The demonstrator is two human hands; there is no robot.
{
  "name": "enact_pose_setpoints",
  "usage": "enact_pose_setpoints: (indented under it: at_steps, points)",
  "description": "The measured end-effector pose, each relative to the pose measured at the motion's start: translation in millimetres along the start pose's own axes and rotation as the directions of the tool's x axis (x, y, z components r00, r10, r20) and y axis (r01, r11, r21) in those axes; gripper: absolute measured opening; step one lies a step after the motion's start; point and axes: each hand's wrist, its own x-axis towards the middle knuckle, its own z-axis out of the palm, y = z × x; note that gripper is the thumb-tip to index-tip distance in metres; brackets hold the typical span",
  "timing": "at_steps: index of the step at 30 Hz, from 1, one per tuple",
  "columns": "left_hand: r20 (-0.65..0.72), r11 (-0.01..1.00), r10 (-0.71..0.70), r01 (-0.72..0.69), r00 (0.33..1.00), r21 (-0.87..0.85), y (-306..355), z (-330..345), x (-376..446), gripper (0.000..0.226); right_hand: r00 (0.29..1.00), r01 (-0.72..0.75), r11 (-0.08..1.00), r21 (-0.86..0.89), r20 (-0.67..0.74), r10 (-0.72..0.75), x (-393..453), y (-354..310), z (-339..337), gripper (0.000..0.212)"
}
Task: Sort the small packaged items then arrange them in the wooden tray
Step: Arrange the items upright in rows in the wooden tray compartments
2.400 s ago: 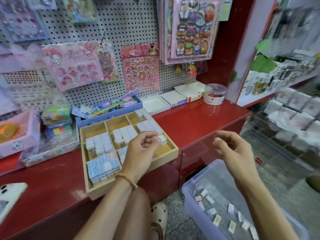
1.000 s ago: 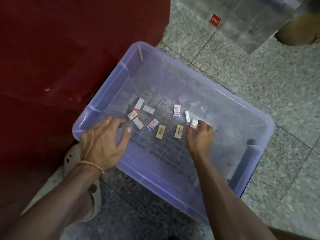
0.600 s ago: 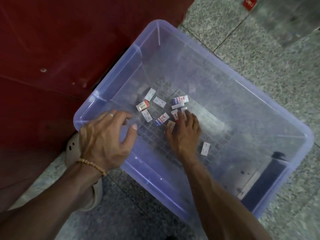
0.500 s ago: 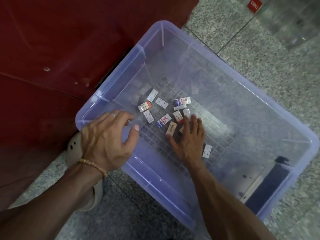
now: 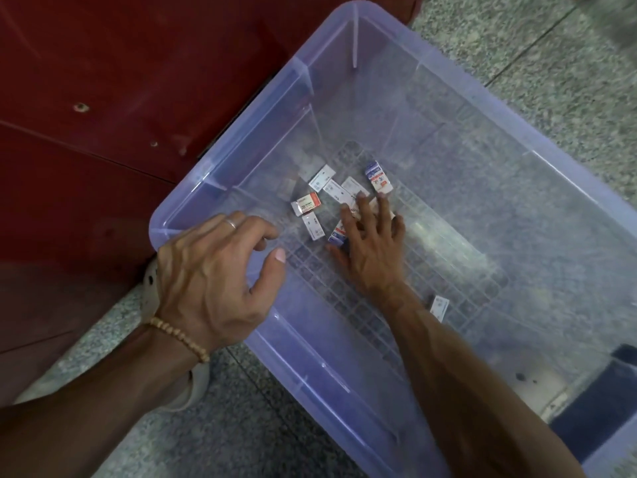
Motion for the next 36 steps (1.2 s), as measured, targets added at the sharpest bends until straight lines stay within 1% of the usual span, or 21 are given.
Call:
enact_pose_setpoints:
  at_steps: [2,5,7,8,9,10,11,12,13,14,16,19,21,23,25,27,29,31,32,34,36]
  points:
    - [0.007,1.0,0.001,-0.001,1.0,0.005,0,-1,1,0.028,0.998,0.034,0.999,-0.002,-0.043,-0.034,-3,0,-1,0.057]
    - [0.006,1.0,0.003,-0.003,1.0,0.006,2,-1,1,0.028,0.992,0.016,0.998,0.054,-0.129,-0.009,0,7,-9,0.049]
    - [-0.001,1.0,0.004,-0.004,1.0,0.009,2,-2,1,0.027,0.991,0.018,0.994,0.11,-0.133,-0.003,0,10,-13,0.045]
    - [-0.004,1.0,0.005,-0.005,1.0,0.009,2,-2,1,0.027,0.993,0.008,0.992,0.124,-0.118,0.007,-1,10,-14,0.047]
    - [-0.005,1.0,0.005,-0.005,1.0,0.007,2,-2,0,0.027,0.994,-0.032,0.991,0.127,-0.098,0.045,-2,9,-14,0.054]
    - [-0.004,1.0,0.005,-0.005,1.0,0.005,2,-2,0,0.027,0.99,-0.113,0.986,0.12,-0.073,0.122,-3,7,-15,0.063]
    - [-0.002,1.0,0.005,-0.005,1.0,0.004,2,-2,0,0.027,0.972,-0.223,0.968,0.114,-0.045,0.229,-5,3,-15,0.073]
    - [0.001,1.0,0.005,-0.005,1.0,0.006,2,-2,0,0.026,0.942,-0.331,0.937,0.111,-0.017,0.335,-8,0,-17,0.081]
    - [0.004,1.0,0.006,-0.006,1.0,0.009,2,-2,0,0.026,0.916,-0.399,0.91,0.111,0.007,0.401,-12,-4,-18,0.087]
    - [0.008,1.0,0.008,-0.008,1.0,0.013,2,-2,0,0.026,0.908,-0.418,0.9,0.121,0.017,0.419,-15,-7,-20,0.089]
    - [0.009,1.0,0.008,-0.008,1.0,0.016,2,-3,1,0.026,0.917,-0.395,0.897,0.199,0.021,0.399,-17,-10,-24,0.09]
    - [0.008,1.0,0.011,-0.011,1.0,0.009,2,-3,1,0.026,0.879,-0.467,0.801,0.375,0.1,0.466,-11,-10,-32,0.089]
    - [0.0,1.0,0.019,-0.019,1.0,0.007,2,-2,1,0.026,0.857,-0.506,0.748,0.429,0.157,0.49,-9,-9,-36,0.09]
    - [-0.008,1.0,0.025,-0.025,1.0,0.001,1,-2,1,0.026,0.852,-0.507,0.722,0.47,0.145,0.503,-11,-8,-40,0.09]
    - [-0.017,1.0,0.026,-0.026,1.0,0.002,0,-1,1,0.025,0.845,-0.494,0.7,0.516,0.097,0.525,-10,-9,-44,0.087]
    - [-0.019,1.0,0.025,-0.025,1.0,0.001,0,-1,0,0.026,0.848,-0.464,0.704,0.537,0.042,0.528,-1,-17,-45,0.086]
    - [-0.02,1.0,0.029,-0.029,0.999,-0.004,0,0,1,0.026,0.848,-0.479,0.73,0.488,0.043,0.528,15,-29,-42,0.087]
    - [-0.02,1.0,0.03,-0.03,0.999,-0.008,0,-1,1,0.025,0.837,-0.531,0.761,0.371,0.095,0.538,27,-39,-39,0.089]
    - [-0.018,0.999,0.032,-0.032,0.999,-0.009,1,-2,1,0.025,0.834,-0.544,0.766,0.344,0.119,0.539,29,-42,-39,0.089]
    - [-0.02,0.999,0.033,-0.033,0.999,-0.004,1,-2,1,0.025,0.861,-0.499,0.78,0.378,0.115,0.496,28,-42,-37,0.08]
    - [-0.022,1.0,0.031,-0.031,0.999,0.002,1,-2,1,0.025,0.898,-0.416,0.808,0.417,0.048,0.438,22,-38,-33,0.07]
